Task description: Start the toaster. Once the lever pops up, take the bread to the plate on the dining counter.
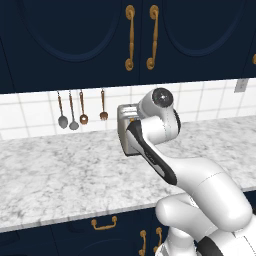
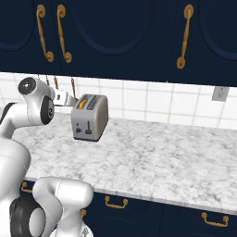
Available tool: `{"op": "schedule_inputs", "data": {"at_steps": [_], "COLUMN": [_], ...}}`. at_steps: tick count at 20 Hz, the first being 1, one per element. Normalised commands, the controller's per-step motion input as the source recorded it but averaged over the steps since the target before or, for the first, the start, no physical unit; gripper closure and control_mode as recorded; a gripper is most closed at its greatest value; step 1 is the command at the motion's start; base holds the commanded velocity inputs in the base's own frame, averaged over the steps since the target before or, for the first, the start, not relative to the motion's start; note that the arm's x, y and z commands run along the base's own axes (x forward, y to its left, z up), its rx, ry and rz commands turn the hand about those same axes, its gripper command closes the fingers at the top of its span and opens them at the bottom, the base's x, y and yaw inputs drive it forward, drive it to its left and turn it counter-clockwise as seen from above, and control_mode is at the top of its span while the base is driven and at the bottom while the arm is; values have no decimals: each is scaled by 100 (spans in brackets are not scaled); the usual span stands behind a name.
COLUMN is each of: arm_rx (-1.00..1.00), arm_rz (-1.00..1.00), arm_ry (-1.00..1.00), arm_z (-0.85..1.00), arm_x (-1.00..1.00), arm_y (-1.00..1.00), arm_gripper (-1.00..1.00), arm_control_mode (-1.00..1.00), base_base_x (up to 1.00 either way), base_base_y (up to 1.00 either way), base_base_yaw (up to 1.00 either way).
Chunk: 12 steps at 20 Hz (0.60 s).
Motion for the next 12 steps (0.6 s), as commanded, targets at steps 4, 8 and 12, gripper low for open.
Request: {"op": "schedule_inputs", "data": {"at_steps": [4,8,12], "arm_rx": [0,0,0], "arm_rz": [0,0,0], "arm_ry": [0,0,0], "arm_z": [0,0,0], "arm_x": [0,0,0], "arm_y": [0,0,0], "arm_gripper": [-100,-100,-100], "arm_control_mode": [-100,-100,-100], "base_base_x": [0,0,0], "base_base_y": [0,0,0], "base_base_yaw": [0,0,0]}}
